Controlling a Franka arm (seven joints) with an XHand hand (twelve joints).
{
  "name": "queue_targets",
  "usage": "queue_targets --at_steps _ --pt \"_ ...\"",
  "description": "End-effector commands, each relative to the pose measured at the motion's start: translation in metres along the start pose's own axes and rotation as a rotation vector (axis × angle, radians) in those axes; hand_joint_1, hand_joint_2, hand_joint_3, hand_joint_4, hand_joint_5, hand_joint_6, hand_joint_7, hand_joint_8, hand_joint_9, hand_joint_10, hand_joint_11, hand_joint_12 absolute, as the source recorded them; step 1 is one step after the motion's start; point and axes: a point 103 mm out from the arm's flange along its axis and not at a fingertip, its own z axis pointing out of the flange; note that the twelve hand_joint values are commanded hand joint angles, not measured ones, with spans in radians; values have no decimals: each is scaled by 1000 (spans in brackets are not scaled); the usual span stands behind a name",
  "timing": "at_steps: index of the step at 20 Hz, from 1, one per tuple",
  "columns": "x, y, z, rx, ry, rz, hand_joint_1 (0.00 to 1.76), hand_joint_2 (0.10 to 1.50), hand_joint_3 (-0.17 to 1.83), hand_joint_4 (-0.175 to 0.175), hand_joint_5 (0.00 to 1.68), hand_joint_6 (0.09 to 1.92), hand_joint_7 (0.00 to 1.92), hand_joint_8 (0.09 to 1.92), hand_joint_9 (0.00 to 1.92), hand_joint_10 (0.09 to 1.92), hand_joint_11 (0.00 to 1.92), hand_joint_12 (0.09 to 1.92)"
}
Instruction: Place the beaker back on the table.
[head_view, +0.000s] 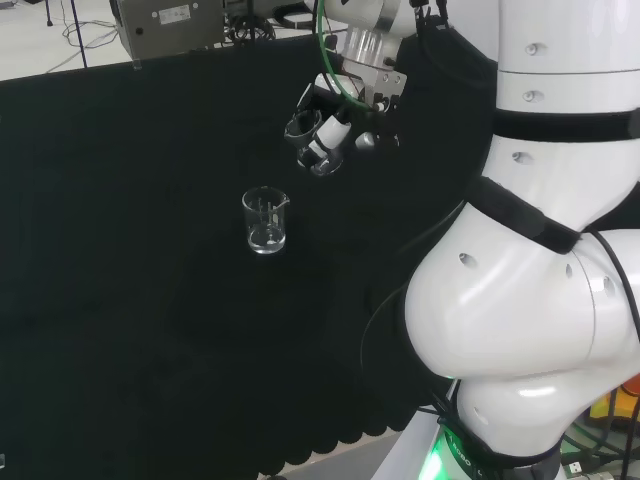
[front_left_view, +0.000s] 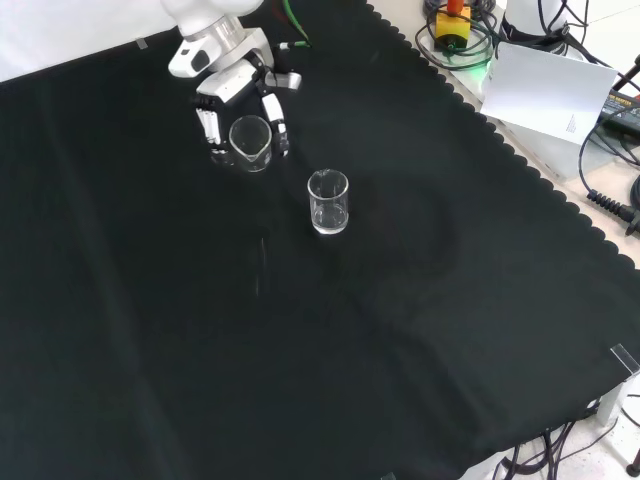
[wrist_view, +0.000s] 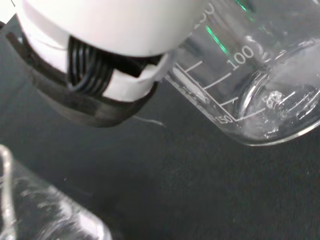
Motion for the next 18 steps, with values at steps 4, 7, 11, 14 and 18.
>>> queue_targets --at_steps 4,7,11,14,18 --pt "-25 40 25 -10 80 -47 1441 558 731 -175 1257 641 1355 671 1639 87 1442 533" --pt "-29 48 35 -11 108 -60 1443 523 797 -175 1238 702 1370 684 1649 87 1438 534" --pt "-33 53 44 -31 138 -72 1442 523 804 -175 1229 743 1358 709 1639 87 1436 539" --pt "-33 56 54 -31 134 -77 1441 526 803 -175 1225 763 1349 722 1633 87 1431 544" --pt "-37 58 57 -34 173 -72 1423 761 398 -175 1259 580 1225 787 1545 87 1395 570"
